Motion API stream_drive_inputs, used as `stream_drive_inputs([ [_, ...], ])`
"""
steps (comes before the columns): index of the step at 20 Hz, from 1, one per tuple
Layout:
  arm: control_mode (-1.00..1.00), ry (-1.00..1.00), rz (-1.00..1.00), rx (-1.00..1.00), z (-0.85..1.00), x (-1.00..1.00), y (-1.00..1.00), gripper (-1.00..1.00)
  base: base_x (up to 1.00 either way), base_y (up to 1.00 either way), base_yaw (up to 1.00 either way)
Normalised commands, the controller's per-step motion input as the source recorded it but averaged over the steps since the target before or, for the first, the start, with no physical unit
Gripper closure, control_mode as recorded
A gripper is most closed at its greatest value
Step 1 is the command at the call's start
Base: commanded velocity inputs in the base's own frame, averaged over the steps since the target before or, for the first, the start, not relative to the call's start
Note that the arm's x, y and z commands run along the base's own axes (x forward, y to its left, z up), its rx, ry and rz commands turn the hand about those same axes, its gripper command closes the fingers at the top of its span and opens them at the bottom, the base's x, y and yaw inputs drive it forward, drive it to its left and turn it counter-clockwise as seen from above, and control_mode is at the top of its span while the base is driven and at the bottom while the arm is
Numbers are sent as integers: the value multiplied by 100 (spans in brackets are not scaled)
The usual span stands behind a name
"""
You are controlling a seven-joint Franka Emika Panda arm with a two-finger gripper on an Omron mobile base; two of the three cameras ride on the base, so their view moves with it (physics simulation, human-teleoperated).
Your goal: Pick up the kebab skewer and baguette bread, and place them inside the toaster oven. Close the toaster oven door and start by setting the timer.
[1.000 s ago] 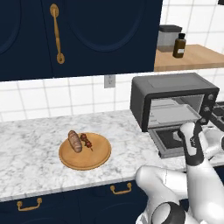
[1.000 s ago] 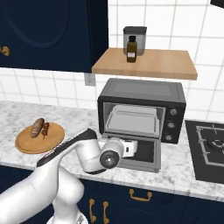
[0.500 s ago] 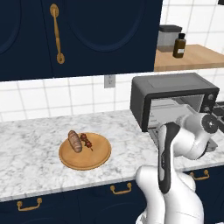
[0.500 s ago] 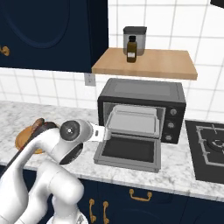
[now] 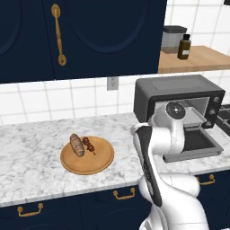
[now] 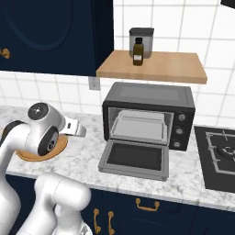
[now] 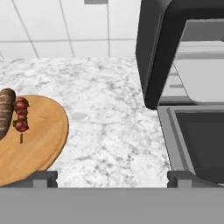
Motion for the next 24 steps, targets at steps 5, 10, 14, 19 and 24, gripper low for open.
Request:
stream_drive_inputs([
  [5, -100, 7, 22, 0, -49, 33, 100, -100, 0, 0, 0],
  [10, -100, 4, 22, 0, -49, 54, 100, -100, 0, 0, 0],
  [14, -100, 11, 14, 0, -39, 82, 100, -100, 0, 0, 0],
  [19, -100, 15, 6, -5, -14, 64, 60, -100, 0, 0, 0],
  [24, -100, 21, 0, -7, 0, 52, 42, -100, 0, 0, 0],
])
